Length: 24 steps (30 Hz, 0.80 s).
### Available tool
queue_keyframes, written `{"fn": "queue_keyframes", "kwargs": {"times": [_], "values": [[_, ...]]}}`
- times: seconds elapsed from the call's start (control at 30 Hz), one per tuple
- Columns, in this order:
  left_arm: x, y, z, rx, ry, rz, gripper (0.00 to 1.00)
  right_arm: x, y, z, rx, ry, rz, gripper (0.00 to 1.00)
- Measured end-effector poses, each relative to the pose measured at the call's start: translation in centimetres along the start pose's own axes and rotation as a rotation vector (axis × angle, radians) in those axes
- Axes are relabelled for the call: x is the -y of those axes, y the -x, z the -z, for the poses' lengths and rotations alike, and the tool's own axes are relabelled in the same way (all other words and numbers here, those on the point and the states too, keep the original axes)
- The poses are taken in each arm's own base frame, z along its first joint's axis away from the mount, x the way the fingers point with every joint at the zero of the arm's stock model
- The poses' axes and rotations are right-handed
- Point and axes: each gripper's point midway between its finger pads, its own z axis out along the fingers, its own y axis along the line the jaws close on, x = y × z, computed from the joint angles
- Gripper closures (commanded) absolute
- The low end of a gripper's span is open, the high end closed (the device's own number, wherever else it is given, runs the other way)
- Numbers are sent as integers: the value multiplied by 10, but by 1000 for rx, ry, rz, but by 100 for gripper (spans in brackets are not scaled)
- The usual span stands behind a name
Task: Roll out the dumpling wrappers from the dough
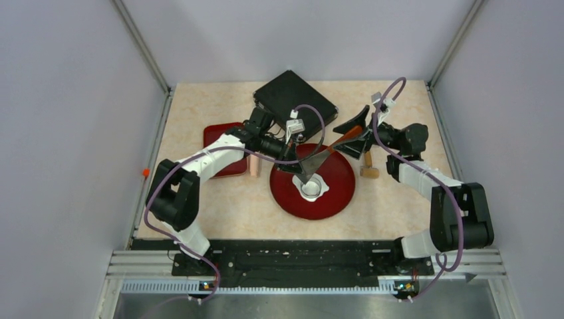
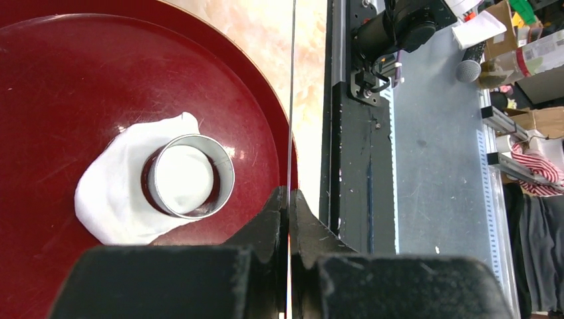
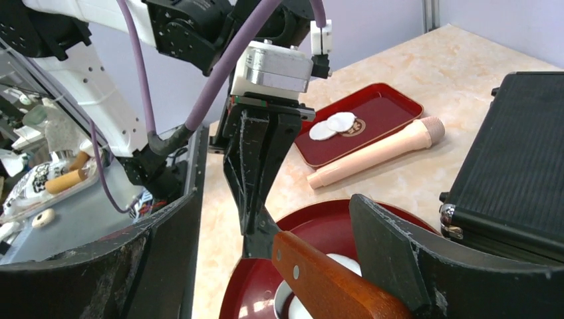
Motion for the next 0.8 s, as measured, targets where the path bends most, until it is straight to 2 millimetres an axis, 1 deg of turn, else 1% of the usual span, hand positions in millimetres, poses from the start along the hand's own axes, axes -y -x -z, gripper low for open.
{"fn": "queue_keyframes", "kwargs": {"times": [0.17,0.27,0.4,0.5,0.63,0.8], "values": [[3,2,-2,25,-31,14,100,-1,5,0,32,0,-1,19],[4,6,-1,37,-38,14,100,5,6,0,48,-25,-3,18],[2,8,1,46,-31,17,100,16,2,1,47,-67,-14,19],[0,9,3,52,-27,14,100,18,0,2,47,-78,-21,22],[-1,10,3,57,-28,9,100,15,2,2,54,-62,-28,32],[-1,13,2,65,-25,12,100,17,-4,1,60,-32,-89,37]]}}
